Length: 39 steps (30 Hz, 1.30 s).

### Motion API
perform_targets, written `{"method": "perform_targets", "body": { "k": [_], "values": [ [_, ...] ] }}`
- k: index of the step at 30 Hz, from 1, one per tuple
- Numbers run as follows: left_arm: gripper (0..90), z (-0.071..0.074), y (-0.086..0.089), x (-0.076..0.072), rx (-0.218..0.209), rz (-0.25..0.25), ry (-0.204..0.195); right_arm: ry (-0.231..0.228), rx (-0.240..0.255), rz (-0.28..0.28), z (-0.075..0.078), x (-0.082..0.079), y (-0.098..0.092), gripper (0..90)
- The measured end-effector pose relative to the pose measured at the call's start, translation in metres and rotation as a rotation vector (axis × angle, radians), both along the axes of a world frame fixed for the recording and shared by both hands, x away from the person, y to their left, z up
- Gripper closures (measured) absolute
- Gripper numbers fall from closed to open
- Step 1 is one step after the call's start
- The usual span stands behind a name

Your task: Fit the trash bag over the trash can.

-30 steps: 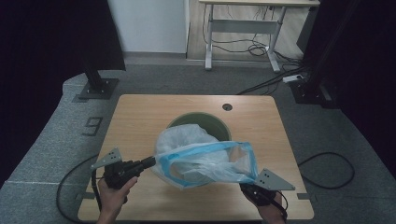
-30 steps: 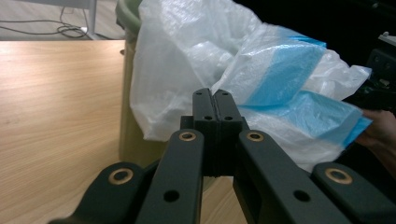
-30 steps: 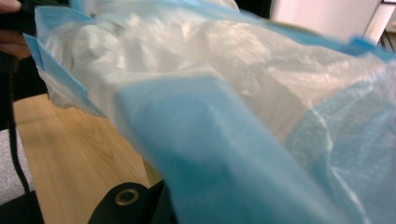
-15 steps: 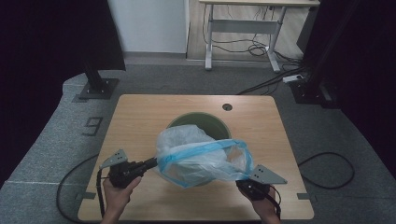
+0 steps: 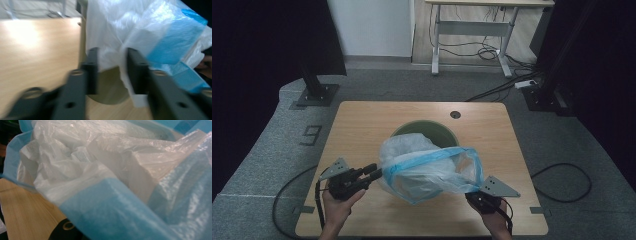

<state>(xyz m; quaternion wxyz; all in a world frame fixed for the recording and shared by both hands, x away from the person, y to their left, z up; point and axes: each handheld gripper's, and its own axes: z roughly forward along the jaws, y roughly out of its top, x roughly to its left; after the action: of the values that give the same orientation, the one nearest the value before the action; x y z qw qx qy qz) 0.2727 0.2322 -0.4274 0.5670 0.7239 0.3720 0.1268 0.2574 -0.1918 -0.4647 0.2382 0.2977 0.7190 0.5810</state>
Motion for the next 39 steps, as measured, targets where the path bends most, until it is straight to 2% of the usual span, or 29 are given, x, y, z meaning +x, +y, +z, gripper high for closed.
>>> {"method": "perform_targets", "body": {
  "k": [2,5,11,14,18,24,27,29,30,34,39],
  "values": [
    [46.7,0.009,0.005,-0.006,-0.010,0.001,-0.029,-0.002,-0.001,-0.002,0.001,-0.001,-0.001,88.7],
    [45.3,0.024,0.010,-0.014,-0.031,-0.025,-0.057,-0.005,-0.006,-0.005,0.004,-0.002,-0.001,88.7],
    [44.5,0.050,0.002,-0.020,-0.017,-0.069,-0.107,-0.014,-0.020,-0.005,0.006,-0.003,0.001,88.7],
    [42.9,0.060,-0.009,-0.017,0.020,-0.107,-0.110,-0.011,-0.021,-0.004,0.005,-0.002,0.000,88.7],
    [39.7,0.068,-0.030,-0.011,0.083,-0.170,-0.091,-0.008,-0.023,-0.004,0.006,-0.002,0.001,88.7],
    [39.1,0.074,-0.054,0.002,0.132,-0.213,-0.061,-0.005,-0.027,-0.003,0.006,-0.002,0.000,88.7],
    [43.5,0.073,-0.064,0.011,0.154,-0.204,-0.035,-0.004,-0.025,-0.003,0.006,-0.001,0.000,88.7],
    [53.0,0.073,-0.068,0.016,0.166,-0.201,-0.028,-0.002,-0.024,-0.004,0.006,-0.001,0.000,88.7],
    [60.6,0.072,-0.069,0.018,0.172,-0.201,-0.026,-0.003,-0.024,-0.005,0.006,-0.001,0.000,88.7],
    [76.9,0.070,-0.069,0.025,0.174,-0.198,-0.010,-0.001,-0.024,-0.007,0.005,-0.002,-0.002,88.7],
    [86.5,0.065,-0.063,0.031,0.158,-0.176,-0.013,0.000,-0.016,-0.013,0.006,-0.002,-0.005,88.7]
  ]
}}
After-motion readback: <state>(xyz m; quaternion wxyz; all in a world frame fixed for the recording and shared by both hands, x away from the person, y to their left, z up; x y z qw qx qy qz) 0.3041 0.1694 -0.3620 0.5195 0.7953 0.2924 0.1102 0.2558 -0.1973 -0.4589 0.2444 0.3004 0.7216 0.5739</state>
